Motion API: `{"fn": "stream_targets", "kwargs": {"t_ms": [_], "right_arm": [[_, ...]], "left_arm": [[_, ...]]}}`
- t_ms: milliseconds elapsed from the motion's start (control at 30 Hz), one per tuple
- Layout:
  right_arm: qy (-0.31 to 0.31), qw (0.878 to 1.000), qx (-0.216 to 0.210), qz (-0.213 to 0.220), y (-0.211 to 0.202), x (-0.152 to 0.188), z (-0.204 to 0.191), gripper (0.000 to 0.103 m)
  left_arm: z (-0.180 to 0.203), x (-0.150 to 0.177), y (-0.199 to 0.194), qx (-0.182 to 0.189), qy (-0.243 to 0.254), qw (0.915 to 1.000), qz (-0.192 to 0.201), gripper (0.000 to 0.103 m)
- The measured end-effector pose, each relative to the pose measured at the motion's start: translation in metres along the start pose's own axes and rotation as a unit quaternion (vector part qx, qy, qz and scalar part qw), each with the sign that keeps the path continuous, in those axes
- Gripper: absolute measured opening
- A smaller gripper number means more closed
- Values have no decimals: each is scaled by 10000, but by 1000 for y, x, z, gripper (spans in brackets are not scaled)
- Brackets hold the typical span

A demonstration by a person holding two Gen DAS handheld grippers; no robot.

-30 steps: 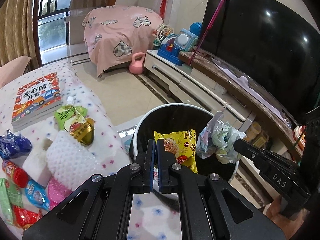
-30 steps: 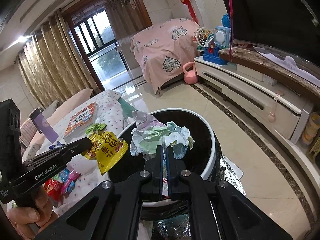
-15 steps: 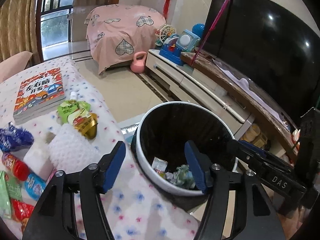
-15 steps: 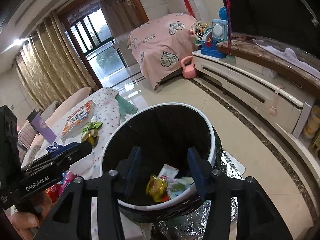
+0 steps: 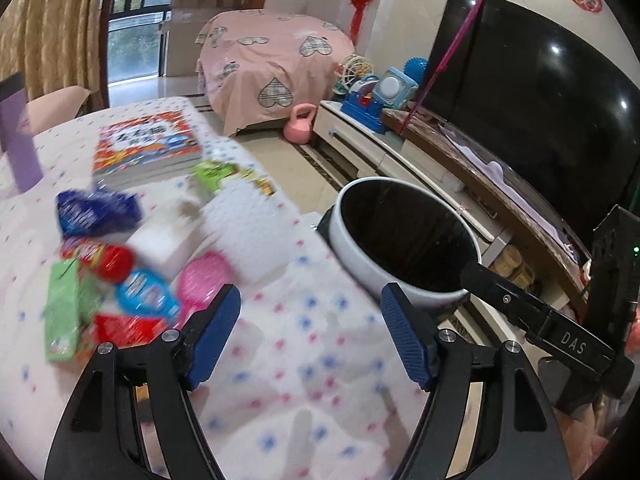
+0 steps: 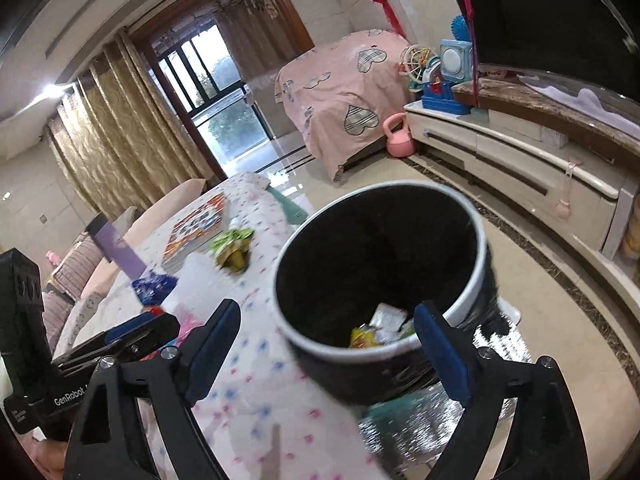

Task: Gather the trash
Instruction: 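Return both tools to the table toward the remaining trash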

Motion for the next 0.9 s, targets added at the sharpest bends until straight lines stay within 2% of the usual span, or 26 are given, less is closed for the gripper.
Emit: {"fn": "stream_targets", "kwargs": {"t_ms": [433,900], "right_arm": [[-194,9982,-461,-318,8,40,-69,92],[-597,9928,-840,-603,29,63,-134,92]], "left_arm": [[-84,42,-60,-327,-663,9972,138,74],[-152,57,-76,-773,-1213,9895,148,74]]}}
Point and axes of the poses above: each gripper's, at about its wrist camera, not at the fingertips, and y roughly the way its jaws point, z to its right, x to its underside, the point moved 4 cm from there along y, roughly the way its jaws point, and after that the axes turned 6 degrees about -y, right-handed, at the moved point
